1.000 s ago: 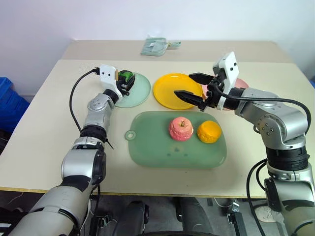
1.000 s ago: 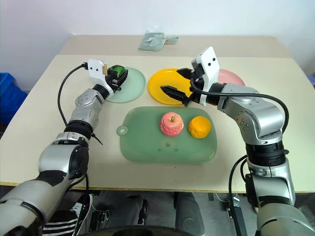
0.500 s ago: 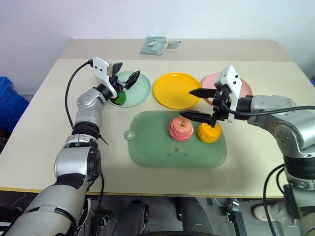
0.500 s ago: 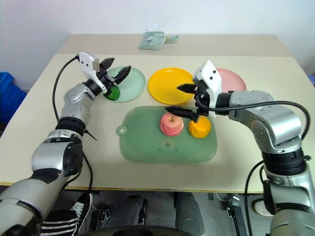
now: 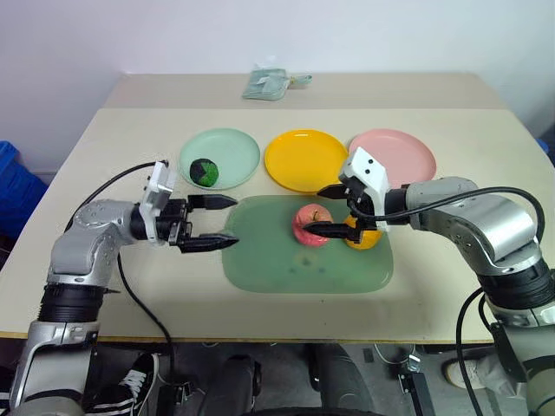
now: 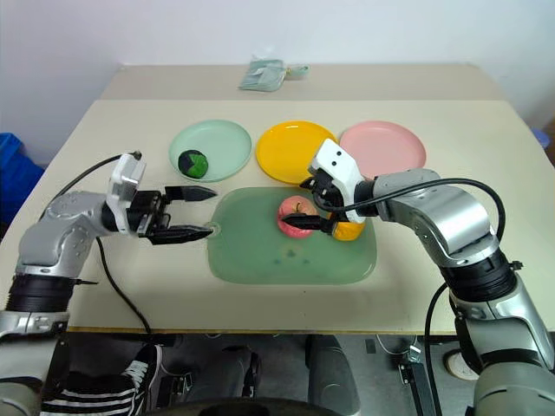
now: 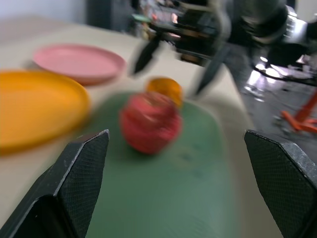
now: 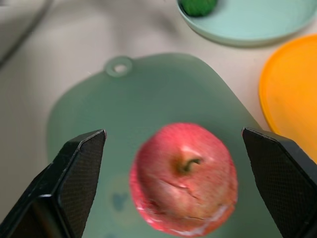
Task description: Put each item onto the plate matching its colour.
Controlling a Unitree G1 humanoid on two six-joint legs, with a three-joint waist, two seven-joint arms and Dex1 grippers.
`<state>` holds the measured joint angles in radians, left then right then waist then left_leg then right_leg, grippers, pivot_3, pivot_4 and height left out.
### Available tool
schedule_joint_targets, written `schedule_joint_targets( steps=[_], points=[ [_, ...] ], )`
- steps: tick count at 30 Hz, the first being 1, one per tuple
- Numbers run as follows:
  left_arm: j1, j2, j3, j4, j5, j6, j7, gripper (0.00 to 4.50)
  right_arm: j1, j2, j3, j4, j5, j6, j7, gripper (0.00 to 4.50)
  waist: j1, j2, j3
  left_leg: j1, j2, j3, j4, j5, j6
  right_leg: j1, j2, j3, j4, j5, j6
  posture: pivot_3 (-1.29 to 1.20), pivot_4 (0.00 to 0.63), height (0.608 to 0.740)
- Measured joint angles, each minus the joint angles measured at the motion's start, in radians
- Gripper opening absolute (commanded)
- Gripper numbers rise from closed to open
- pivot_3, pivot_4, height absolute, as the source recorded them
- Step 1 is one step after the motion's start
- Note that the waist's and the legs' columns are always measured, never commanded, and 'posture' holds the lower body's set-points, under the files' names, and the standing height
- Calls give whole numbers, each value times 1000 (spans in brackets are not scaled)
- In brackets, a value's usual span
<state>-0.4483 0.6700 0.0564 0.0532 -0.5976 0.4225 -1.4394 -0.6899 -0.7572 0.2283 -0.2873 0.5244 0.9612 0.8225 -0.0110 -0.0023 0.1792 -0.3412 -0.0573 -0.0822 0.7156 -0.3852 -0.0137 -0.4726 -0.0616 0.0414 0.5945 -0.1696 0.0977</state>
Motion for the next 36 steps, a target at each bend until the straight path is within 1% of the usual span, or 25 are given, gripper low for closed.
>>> schedule_joint_targets(
  steps=[2,9,12,13,15,16,17,20,23,26,28,30,33,35,36],
  points=[
    [17,0,-1,-37,-5,9,5,4439,-1,0,19,16,-30,-17,2,4500,-1,0,0,0,0,0,0,2,-4,0,0,0,-1,0,0,0,150,740],
    [45,-1,1,-91,-15,9,48,4439,0,13,84,45,-88,-37,43,4500,-3,0,0,0,0,1,0,2,-4,0,0,0,-1,0,0,0,150,740],
    [51,-2,1,-95,-19,8,60,4439,0,39,105,55,-112,-43,48,4500,-3,0,0,0,0,1,0,2,-3,0,0,0,0,0,0,0,150,740],
    [51,-2,2,-96,-22,7,66,4500,0,47,111,59,-116,-43,49,3956,-3,0,0,0,0,1,0,2,-3,0,0,0,0,0,0,0,150,740],
    [51,-8,2,-98,-22,2,79,4500,0,66,111,66,-122,-45,47,3285,-3,0,0,0,0,1,0,2,-4,0,0,0,0,0,0,0,150,740],
    [51,-12,2,-99,-22,0,87,4500,0,70,111,68,-129,-48,45,3012,-3,0,0,0,0,1,0,2,-4,0,0,1,-1,0,0,0,150,740],
    [51,-21,2,-101,-21,-7,97,4500,0,76,109,72,-134,-52,38,2975,-2,0,0,0,0,1,0,2,-4,0,0,1,-1,0,0,0,150,740],
    [48,-63,3,-99,-11,-48,142,4500,-4,125,66,99,-129,-51,6,2975,-1,0,0,0,0,1,0,2,-4,0,0,1,-1,0,0,0,150,740],
    [27,-103,5,-87,12,-94,201,4500,-63,167,-32,186,-120,-55,-51,2975,-1,0,0,0,0,1,0,2,-4,0,0,1,0,0,0,0,150,740],
    [-14,-136,5,-58,48,-131,269,4500,-166,201,-154,345,-143,-114,-159,2975,0,0,0,0,0,1,0,2,-5,0,0,1,0,0,0,0,150,740],
    [-53,-177,4,-7,100,-186,337,4500,-239,205,-224,512,-196,-198,-270,2975,3,0,0,0,-1,1,0,3,-5,0,-1,1,-1,0,0,0,150,740],
    [-71,-200,3,35,141,-223,386,4500,-266,195,-258,631,-249,-269,-344,2975,1,0,0,0,-1,1,-1,2,-5,0,-1,1,0,0,0,0,150,740],
    [-74,-212,-19,64,180,-239,418,4500,-265,188,-271,805,-327,-341,-424,2975,-6,0,0,-2,-1,3,-3,2,-3,-2,-1,3,0,0,0,0,150,740],
    [-74,-222,-34,63,182,-240,417,4500,-255,189,-271,871,-351,-358,-431,4000,-11,0,0,-4,-1,5,-3,2,-3,-5,-1,4,0,0,0,0,150,740],
    [-73,-223,-38,61,181,-238,414,4500,-250,192,-271,887,-354,-359,-430,4371,-14,0,0,-5,-1,5,-3,2,-3,-6,0,4,0,0,0,0,150,740]
  ],
)
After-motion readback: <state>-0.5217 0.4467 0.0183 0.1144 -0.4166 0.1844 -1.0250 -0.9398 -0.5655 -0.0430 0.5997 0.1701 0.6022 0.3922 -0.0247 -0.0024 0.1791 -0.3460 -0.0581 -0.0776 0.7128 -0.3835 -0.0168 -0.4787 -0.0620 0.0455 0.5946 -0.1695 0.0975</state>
